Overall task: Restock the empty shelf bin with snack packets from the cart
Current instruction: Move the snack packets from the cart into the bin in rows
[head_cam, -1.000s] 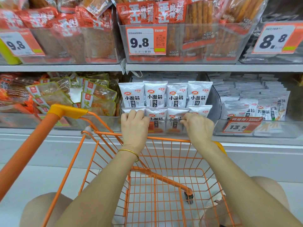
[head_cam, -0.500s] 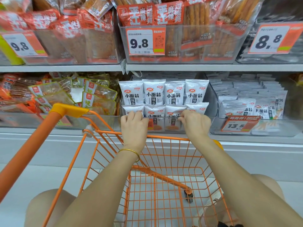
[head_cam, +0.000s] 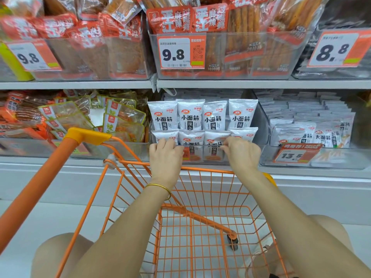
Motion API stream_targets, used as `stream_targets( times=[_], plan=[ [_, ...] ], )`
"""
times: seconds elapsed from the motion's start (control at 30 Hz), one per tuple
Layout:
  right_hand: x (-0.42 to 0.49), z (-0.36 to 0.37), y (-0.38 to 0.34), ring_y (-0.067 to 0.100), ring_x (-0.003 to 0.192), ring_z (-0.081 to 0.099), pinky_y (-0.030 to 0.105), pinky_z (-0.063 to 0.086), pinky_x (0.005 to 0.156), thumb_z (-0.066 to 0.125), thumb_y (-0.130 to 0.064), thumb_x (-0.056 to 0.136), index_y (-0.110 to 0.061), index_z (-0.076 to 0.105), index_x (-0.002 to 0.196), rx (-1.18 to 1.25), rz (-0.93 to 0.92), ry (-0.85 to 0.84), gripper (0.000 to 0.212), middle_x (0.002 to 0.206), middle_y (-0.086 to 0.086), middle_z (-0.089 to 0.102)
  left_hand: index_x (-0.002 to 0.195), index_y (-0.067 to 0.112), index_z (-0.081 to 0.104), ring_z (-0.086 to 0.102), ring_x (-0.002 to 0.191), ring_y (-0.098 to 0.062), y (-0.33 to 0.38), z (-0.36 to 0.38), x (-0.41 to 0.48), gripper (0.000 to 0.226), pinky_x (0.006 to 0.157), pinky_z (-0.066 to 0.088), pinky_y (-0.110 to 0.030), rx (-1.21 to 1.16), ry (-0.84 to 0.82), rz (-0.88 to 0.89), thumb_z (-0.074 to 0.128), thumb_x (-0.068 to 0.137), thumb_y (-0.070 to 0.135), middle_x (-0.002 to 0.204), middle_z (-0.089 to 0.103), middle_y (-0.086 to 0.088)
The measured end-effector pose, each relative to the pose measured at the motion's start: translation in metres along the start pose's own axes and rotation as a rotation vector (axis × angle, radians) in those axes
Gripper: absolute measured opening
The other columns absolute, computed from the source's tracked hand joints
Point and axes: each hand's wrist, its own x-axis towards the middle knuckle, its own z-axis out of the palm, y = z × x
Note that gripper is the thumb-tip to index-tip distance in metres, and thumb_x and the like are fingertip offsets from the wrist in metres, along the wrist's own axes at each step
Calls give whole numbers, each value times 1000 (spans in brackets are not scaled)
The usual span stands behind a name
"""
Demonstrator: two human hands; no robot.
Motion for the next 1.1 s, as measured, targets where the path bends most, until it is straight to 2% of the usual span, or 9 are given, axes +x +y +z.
stream_targets(
  times=[0.1,0.17,0.23,0.3,0.4,0.5,0.67,0.97,1.1],
  plan=[
    [-3,-4,2,24,85,67,26,41,60,48,-34,96,-20,68,103,17,-24,63,25,95,0,70,77,19,72,53,72,-26,-1,-1,0,7,65,39,-36,-38,49,19,77,73,23,69,56,0],
    [-2,-14,-1,23,65,66,21,36,49,53,-28,90,-18,71,84,137,-91,350,22,74,0,68,81,18,70,52,73,-26,2,-4,6,7,66,39,-36,-62,117,33,74,77,22,73,56,-2],
    [9,-29,-6,25,57,63,21,36,44,58,-18,84,-15,72,82,239,-174,616,14,72,3,66,88,17,68,54,80,-27,10,-6,15,12,70,38,-37,-78,170,35,73,77,19,83,58,-3],
    [33,-46,-17,31,74,65,29,44,50,59,-7,83,-11,68,108,310,-233,521,26,102,10,66,101,17,67,55,97,-29,18,-7,24,26,80,40,-39,-102,184,52,72,75,15,104,61,-7],
    [62,-57,-32,35,96,60,38,43,64,51,-1,90,-12,39,141,212,-208,152,53,143,9,41,118,20,60,46,121,-28,26,-4,32,43,93,38,-43,-87,131,114,68,76,12,131,53,-9],
    [68,-58,-38,37,85,59,36,34,57,50,5,89,-6,45,125,115,-149,52,39,125,14,46,122,21,56,44,128,-26,28,0,35,49,96,39,-43,-69,63,130,71,76,14,141,47,-10],
    [65,-64,-35,30,67,42,35,28,54,48,20,77,-1,53,100,142,-30,69,32,109,19,51,124,22,56,43,130,-25,27,4,32,49,95,38,-42,-61,43,138,71,77,15,144,43,-10],
    [64,-62,-35,29,65,41,33,30,55,47,17,80,-3,53,98,147,-57,61,28,107,18,51,121,21,58,44,129,-23,26,0,34,50,91,39,-40,-58,-3,134,72,74,13,145,43,-9],
    [62,-59,-32,36,77,55,35,33,56,46,18,78,-1,52,108,145,-77,66,36,113,18,50,124,20,56,44,130,-23,26,-2,33,51,92,40,-40,-64,-30,124,72,76,14,146,42,-8]
  ],
)
